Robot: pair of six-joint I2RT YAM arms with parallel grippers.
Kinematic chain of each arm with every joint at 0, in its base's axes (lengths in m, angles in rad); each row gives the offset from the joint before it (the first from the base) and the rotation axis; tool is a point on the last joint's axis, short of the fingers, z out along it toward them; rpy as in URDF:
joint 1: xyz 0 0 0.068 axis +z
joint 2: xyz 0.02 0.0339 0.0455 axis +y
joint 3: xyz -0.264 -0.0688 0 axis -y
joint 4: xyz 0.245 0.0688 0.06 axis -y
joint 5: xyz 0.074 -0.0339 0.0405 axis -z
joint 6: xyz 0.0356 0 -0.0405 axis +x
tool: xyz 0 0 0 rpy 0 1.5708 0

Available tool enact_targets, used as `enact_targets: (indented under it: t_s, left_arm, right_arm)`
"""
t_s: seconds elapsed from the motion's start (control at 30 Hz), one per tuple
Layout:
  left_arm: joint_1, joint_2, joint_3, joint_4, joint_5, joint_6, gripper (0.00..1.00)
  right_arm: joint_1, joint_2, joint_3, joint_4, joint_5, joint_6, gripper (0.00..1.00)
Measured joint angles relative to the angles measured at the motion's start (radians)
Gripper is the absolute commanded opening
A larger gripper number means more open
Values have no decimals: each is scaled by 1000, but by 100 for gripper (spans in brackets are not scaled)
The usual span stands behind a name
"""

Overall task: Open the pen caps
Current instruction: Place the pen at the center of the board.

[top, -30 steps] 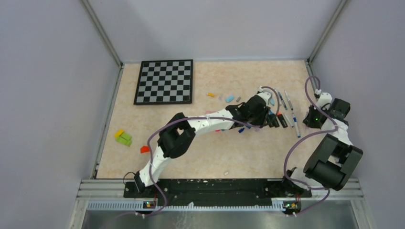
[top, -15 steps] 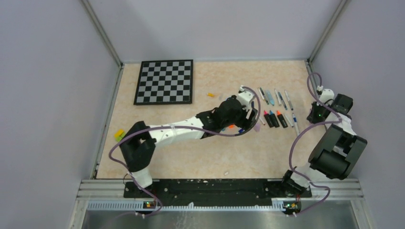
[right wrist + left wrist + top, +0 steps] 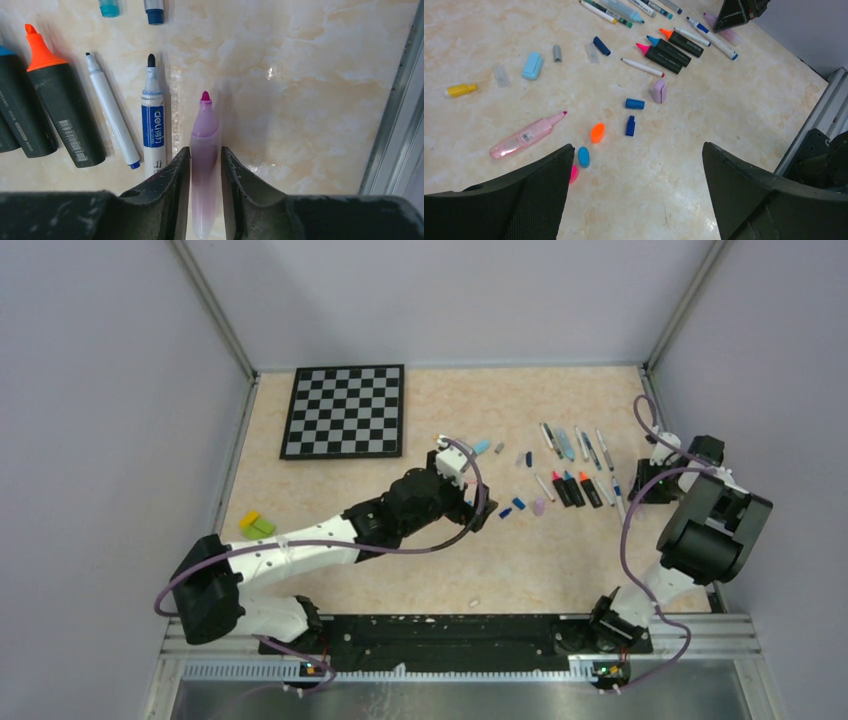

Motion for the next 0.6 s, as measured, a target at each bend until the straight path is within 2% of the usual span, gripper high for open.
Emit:
enact_targets:
  t_s: [0.17, 0.6]
  left_arm:
    - [0, -84, -99, -2, -2, -40, 99]
    - [0, -261, -181, -11, -27, -95, 99]
  right_arm:
    - [9, 5, 14, -12, 4, -5, 38]
    - [6, -38, 14, -44, -20, -5, 43]
